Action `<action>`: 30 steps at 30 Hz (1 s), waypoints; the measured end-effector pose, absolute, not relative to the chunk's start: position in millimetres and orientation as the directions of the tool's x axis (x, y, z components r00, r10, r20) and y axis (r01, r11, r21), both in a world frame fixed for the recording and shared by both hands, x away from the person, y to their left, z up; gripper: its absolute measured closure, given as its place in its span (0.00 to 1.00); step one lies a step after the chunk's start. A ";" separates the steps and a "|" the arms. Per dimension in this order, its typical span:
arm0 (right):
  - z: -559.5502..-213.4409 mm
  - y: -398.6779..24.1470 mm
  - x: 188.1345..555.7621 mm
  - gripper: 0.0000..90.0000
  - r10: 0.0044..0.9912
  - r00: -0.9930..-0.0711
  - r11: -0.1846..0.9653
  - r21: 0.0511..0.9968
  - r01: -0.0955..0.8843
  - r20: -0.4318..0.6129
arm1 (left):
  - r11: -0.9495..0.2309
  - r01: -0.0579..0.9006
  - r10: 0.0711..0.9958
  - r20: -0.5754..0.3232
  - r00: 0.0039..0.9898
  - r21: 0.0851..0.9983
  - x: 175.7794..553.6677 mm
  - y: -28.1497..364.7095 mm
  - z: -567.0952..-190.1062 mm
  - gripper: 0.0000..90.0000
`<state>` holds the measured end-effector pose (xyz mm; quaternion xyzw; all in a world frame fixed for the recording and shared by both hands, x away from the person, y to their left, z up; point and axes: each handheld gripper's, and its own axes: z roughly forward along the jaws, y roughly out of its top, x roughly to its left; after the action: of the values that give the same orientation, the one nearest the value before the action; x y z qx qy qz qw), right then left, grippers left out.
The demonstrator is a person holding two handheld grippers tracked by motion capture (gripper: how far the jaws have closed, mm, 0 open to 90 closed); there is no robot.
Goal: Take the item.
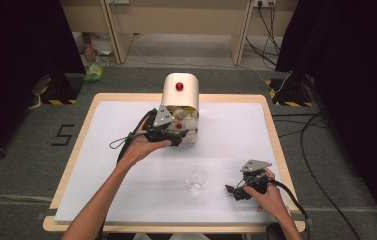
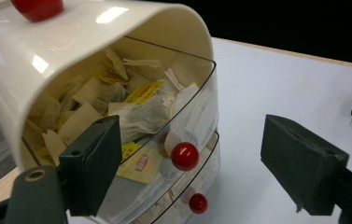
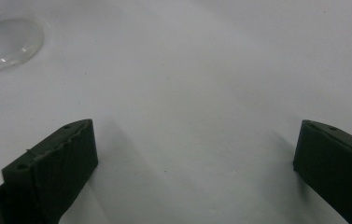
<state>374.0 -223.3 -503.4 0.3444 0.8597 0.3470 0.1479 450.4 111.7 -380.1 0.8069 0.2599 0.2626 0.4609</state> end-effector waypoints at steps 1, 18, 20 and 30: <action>-503.5 -223.4 374.3 0.00 0.692 -0.721 0.524 0.700 0.485 -0.019 | -0.442 0.179 0.662 0.185 0.726 0.879 451.6 111.4 -380.7 0.22; -503.5 -223.4 374.2 0.00 0.693 -0.720 0.524 0.699 0.487 -0.018 | -0.475 0.206 0.647 0.181 0.741 0.855 436.5 110.5 -378.6 0.25; -503.5 -223.4 374.1 0.00 0.694 -0.720 0.523 0.699 0.487 -0.017 | -0.474 0.204 0.650 0.184 0.737 0.856 431.5 110.8 -379.4 0.27; -503.6 -223.4 374.2 0.00 0.693 -0.721 0.524 0.700 0.486 -0.019 | -0.475 0.196 0.637 0.182 0.749 0.858 411.2 115.4 -382.5 0.33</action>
<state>374.2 -223.4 -503.6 0.3427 0.8601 0.3472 0.1493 411.2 115.4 -382.5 0.8224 0.2532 0.2475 0.4454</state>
